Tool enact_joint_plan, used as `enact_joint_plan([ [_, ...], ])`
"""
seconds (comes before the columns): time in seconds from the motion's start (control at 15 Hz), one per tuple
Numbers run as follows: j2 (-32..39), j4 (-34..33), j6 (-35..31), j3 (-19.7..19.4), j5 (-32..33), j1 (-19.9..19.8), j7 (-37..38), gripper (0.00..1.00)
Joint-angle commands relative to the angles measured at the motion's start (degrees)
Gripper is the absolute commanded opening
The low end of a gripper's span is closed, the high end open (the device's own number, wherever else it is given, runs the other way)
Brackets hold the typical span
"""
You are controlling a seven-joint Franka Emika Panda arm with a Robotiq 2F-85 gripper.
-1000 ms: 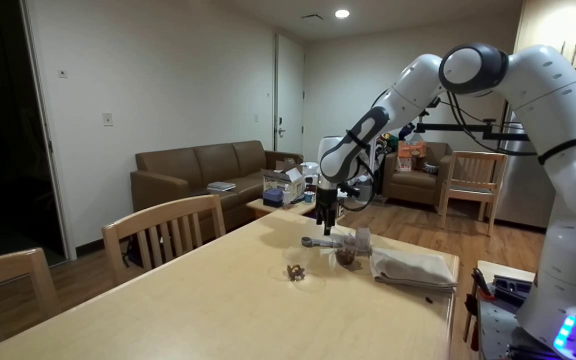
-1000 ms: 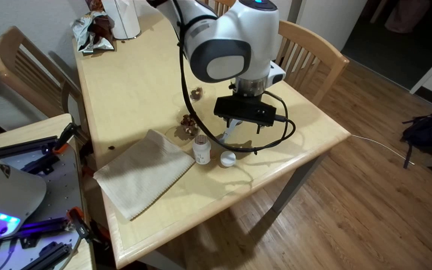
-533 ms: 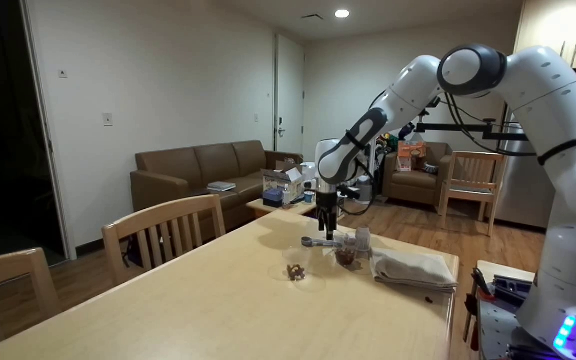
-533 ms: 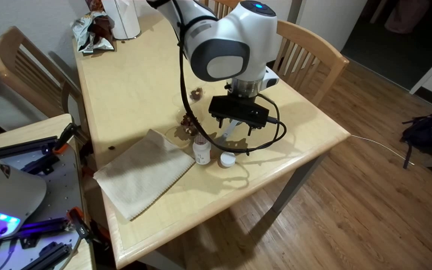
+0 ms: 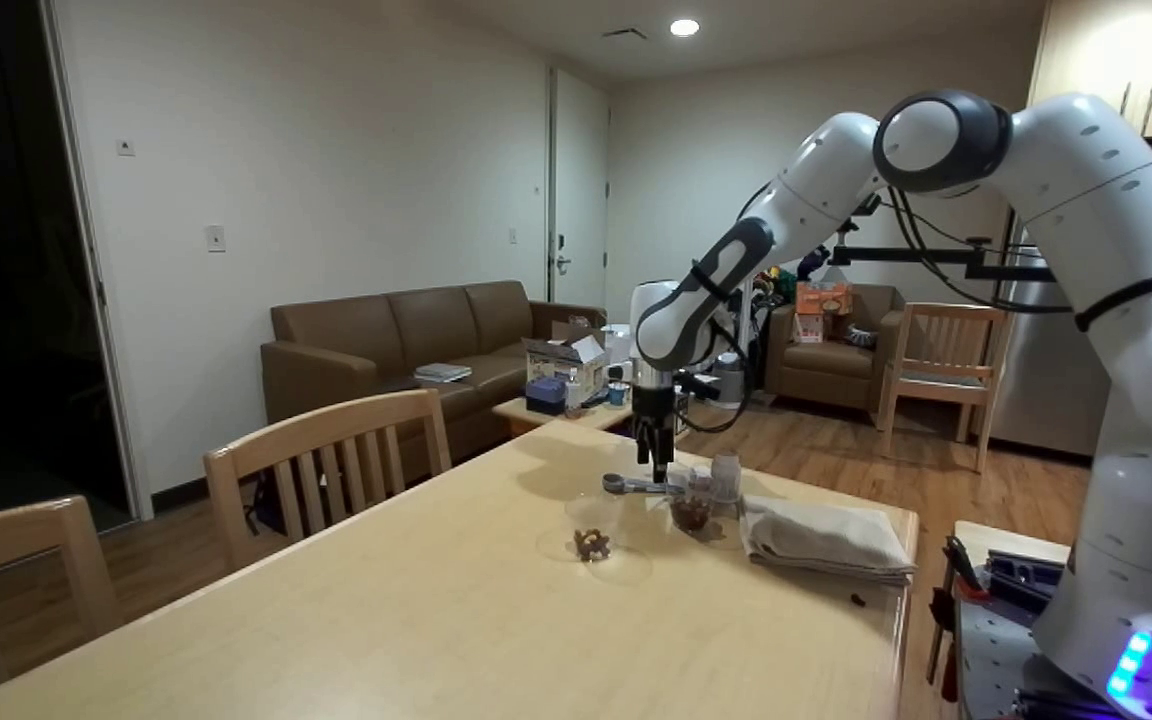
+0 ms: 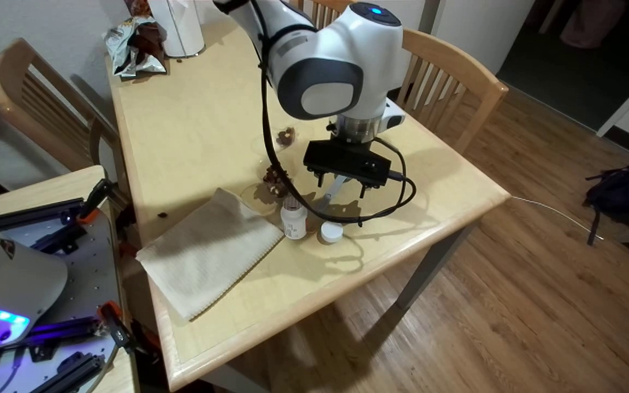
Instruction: Move the grey measuring spoon to the left
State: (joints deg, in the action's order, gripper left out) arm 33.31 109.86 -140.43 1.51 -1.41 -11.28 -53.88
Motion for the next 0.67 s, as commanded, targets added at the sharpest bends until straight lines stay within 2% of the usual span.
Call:
enact_joint_plan([
  [0.0, 1.44, 0.16, -4.67, 1.78, -0.29, -1.91, -2.15, 1.0],
  [0.13, 2.13, 0.41, -8.32, 2.88, -0.67, -2.27, -2.04, 1.0],
  [0.47, 2.75, 0.75, -8.89, 5.16, -0.29, -2.05, -1.28, 1.0],
  [0.53, 2.81, 0.72, -8.81, 5.59, -0.55, -2.3, -1.43, 0.75],
  [0.6, 2.79, 0.66, -8.51, 5.4, -0.26, -2.06, -0.97, 0.74],
])
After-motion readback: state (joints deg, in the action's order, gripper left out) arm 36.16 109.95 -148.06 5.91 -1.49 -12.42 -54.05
